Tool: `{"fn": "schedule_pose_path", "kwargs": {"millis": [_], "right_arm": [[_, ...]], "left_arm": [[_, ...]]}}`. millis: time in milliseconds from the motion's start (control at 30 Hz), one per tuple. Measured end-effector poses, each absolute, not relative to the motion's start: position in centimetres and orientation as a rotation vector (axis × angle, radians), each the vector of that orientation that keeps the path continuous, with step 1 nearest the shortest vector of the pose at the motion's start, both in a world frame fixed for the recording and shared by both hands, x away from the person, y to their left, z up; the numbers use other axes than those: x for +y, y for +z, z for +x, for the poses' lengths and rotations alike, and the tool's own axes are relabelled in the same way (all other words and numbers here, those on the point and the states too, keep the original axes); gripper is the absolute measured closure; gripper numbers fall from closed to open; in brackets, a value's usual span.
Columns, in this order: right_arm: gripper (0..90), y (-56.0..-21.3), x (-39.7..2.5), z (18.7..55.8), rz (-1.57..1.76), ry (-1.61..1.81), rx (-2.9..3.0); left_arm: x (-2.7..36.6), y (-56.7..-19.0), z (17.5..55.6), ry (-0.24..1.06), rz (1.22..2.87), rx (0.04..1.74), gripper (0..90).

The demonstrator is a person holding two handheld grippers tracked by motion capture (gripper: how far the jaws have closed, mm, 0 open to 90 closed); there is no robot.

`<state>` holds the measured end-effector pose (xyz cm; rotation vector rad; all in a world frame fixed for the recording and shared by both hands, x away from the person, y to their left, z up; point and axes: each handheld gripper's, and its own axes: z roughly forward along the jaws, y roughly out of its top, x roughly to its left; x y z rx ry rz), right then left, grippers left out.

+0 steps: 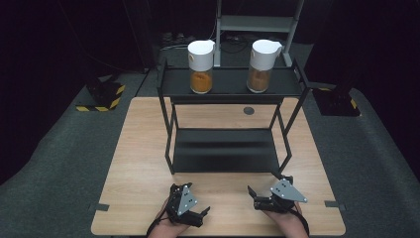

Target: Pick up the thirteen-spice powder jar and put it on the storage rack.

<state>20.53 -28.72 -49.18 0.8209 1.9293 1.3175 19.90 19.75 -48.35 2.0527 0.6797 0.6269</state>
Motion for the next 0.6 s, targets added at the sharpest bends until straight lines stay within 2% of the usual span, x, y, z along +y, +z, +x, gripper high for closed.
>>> {"fn": "schedule_pose_path", "kwargs": {"millis": [200,600], "right_arm": [[0.0,-50.3,-28.6,20.2,0.825,1.269,1.978],[0.0,-49.9,-28.4,19.9,0.838,1.206,1.992]], "left_arm": [[19.7,-48.3,19.9,0.632,2.056,0.676,1.0],[18.7,-48.1,19.7,0.665,2.105,0.664,1.0]]}}
